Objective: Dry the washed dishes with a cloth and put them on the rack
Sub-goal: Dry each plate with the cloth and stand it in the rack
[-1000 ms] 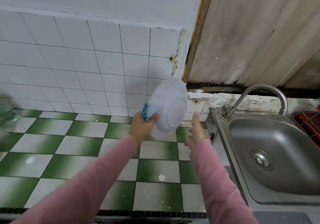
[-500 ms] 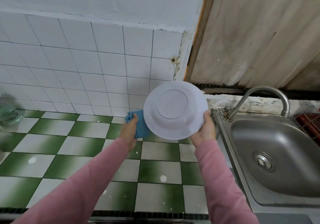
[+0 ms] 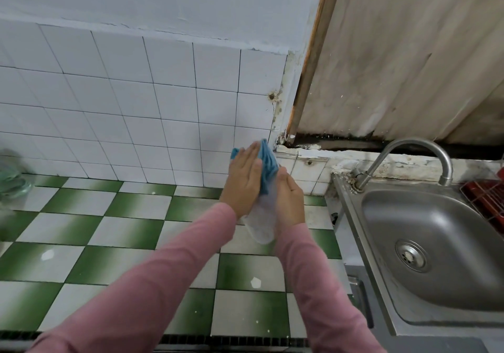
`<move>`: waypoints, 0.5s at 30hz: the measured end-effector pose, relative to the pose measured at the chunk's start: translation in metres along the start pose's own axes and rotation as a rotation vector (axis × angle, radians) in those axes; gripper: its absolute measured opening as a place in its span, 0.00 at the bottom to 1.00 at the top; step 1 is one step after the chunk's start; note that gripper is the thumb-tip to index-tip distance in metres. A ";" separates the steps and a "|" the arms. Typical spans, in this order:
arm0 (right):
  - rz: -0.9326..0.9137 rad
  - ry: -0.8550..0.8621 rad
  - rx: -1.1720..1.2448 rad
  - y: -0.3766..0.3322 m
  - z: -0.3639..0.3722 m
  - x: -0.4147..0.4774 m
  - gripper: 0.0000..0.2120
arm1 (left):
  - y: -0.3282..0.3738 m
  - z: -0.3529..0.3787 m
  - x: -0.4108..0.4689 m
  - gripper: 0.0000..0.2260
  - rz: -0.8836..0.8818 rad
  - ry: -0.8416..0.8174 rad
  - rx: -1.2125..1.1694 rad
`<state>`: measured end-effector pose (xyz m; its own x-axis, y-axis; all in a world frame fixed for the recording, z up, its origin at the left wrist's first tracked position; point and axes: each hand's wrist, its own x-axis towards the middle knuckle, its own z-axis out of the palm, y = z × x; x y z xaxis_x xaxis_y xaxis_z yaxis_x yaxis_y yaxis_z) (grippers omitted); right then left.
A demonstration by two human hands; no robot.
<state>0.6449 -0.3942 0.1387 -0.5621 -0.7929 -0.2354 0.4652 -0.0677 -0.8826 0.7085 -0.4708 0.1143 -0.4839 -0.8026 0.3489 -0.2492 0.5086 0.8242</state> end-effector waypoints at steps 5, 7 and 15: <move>-0.026 0.025 -0.030 -0.003 -0.001 -0.002 0.16 | 0.004 0.002 -0.004 0.23 0.041 0.033 0.193; -0.032 0.035 -0.007 -0.009 -0.001 0.001 0.16 | 0.005 0.005 -0.019 0.25 0.230 0.005 0.348; -0.049 0.088 -0.051 -0.012 -0.010 -0.015 0.14 | -0.019 -0.015 0.029 0.18 -0.507 -0.025 -0.160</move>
<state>0.6408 -0.3752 0.1484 -0.6423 -0.7329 -0.2243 0.4014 -0.0725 -0.9130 0.7116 -0.5081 0.1153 -0.3567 -0.9265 -0.1202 -0.3266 0.0031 0.9452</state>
